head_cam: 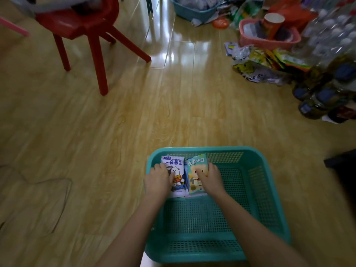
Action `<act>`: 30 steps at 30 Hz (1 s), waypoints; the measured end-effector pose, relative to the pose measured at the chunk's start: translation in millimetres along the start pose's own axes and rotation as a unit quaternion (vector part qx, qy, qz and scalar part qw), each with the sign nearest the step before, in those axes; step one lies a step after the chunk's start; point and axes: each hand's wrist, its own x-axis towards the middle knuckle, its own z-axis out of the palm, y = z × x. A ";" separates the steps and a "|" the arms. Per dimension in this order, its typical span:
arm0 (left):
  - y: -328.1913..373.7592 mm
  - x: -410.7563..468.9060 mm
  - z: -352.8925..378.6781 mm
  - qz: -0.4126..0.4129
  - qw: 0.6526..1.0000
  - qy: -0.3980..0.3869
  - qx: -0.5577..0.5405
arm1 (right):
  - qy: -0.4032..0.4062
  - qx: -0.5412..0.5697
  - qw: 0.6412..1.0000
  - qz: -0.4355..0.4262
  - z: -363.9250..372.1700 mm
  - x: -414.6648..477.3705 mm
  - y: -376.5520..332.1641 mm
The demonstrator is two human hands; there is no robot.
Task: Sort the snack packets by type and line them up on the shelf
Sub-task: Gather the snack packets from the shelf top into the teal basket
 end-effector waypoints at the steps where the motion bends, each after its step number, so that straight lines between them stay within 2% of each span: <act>1: -1.2 -0.5 -3.4 0.017 0.999 0.009 0.027 | 0.011 -0.047 0.999 0.004 0.8 -0.4 -1.6; 4: -4.6 -6.2 -28.2 0.058 0.997 0.016 0.057 | 0.022 -0.109 0.994 0.022 -12.6 -13.9 -15.6; 7: -1.1 -21.1 -86.0 0.112 0.992 -0.027 0.043 | -0.015 -0.144 0.989 -0.003 -50.9 -46.1 -49.7; 10: 11.1 -48.6 -174.0 0.166 0.982 -0.054 0.074 | -0.028 -0.154 0.986 -0.058 -115.3 -91.8 -104.2; 13: 33.4 -84.0 -284.1 0.202 0.974 -0.049 0.089 | -0.022 -0.184 0.975 -0.125 -197.1 -146.9 -173.8; 16: 65.9 -121.8 -411.7 0.236 0.968 -0.010 0.083 | 0.009 -0.211 0.962 -0.175 -290.0 -207.9 -251.5; 23: 152.8 -220.0 -700.6 0.319 0.938 0.107 0.083 | 0.147 -0.272 0.922 -0.233 -514.0 -379.2 -417.1; 26: 183.6 -257.0 -791.6 0.357 0.912 0.185 0.080 | 0.214 -0.271 0.909 -0.231 -592.8 -450.6 -459.7; 30: 217.8 -298.4 -874.0 0.416 0.864 0.279 0.047 | 0.304 -0.274 0.889 -0.206 -670.1 -541.7 -481.0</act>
